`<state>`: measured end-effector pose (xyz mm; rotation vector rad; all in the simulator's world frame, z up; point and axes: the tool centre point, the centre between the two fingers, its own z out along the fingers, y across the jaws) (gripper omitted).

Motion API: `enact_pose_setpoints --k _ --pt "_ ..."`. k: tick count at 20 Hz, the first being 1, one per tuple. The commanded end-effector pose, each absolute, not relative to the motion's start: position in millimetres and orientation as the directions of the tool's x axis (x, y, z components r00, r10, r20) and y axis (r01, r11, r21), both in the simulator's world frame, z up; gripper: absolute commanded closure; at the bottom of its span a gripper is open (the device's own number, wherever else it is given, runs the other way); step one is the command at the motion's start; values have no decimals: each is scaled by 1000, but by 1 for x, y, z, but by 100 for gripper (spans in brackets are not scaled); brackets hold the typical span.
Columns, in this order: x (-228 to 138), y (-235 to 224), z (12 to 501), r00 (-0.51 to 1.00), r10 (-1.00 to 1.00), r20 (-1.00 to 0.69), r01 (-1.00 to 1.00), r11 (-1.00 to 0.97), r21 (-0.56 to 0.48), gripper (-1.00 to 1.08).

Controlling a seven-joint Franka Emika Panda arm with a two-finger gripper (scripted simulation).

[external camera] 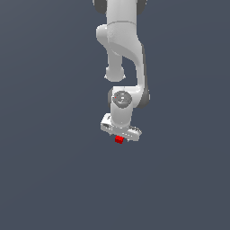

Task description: Pick up the red cube and move it to a goal position.

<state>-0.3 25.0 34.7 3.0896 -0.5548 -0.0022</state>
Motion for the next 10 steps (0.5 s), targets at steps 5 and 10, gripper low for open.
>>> enact_pose_setpoints --k 5,10 --pt "1 26 20 919 -393 0 -393 -919 1 -92" --pt "1 26 20 919 -394 0 -394 -919 1 108"
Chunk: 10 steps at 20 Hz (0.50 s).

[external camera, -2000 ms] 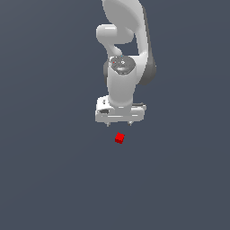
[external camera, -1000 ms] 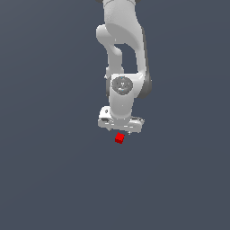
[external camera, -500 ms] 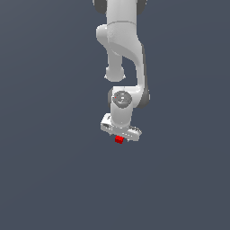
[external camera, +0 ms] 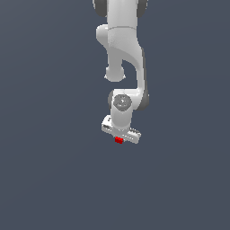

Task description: Pick up the red cube and move it to a goal position.

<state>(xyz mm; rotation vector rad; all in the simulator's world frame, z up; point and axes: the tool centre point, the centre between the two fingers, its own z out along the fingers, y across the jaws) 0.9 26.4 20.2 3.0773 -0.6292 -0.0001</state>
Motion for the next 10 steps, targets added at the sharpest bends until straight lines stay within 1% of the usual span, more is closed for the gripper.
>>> enact_pose_setpoints --k 1,10 --pt "1 26 20 919 -394 0 -394 -919 1 108" --pt "1 26 23 919 -394 0 -394 -919 1 108"
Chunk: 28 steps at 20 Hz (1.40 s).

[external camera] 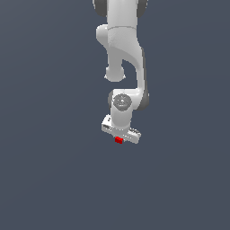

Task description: Pick up the red cube and move it to a goal position.

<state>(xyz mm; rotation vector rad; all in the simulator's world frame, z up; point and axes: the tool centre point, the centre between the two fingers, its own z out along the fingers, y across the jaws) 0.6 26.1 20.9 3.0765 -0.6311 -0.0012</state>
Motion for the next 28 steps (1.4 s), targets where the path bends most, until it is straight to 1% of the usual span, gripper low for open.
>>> enact_pose_setpoints --k 1,7,12,17,28 --pt "1 26 25 919 -394 0 -394 -919 1 108" --pt "0 27 49 919 -394 0 -394 -919 1 108" --pt "0 28 86 919 -394 0 -394 -919 0 108" --pt "-1 29 137 919 -394 0 -394 -919 0 108" --pt "-2 32 269 919 -394 0 -394 -919 0 108"
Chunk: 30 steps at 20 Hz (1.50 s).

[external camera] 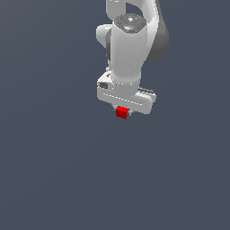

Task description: Pick up the red cube and move it to a goal position.

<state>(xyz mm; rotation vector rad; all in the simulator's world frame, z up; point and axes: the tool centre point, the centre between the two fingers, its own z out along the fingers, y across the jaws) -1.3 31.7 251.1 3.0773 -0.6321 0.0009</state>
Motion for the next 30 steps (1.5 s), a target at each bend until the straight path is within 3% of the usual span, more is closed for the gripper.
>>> enact_pose_setpoints --k 1,16,30 --pt "-2 32 280 919 -394 0 -394 -919 0 108" --pt "2 36 422 919 -394 0 -394 -919 0 108" --pt "6 38 460 919 -394 0 -394 -919 0 108"
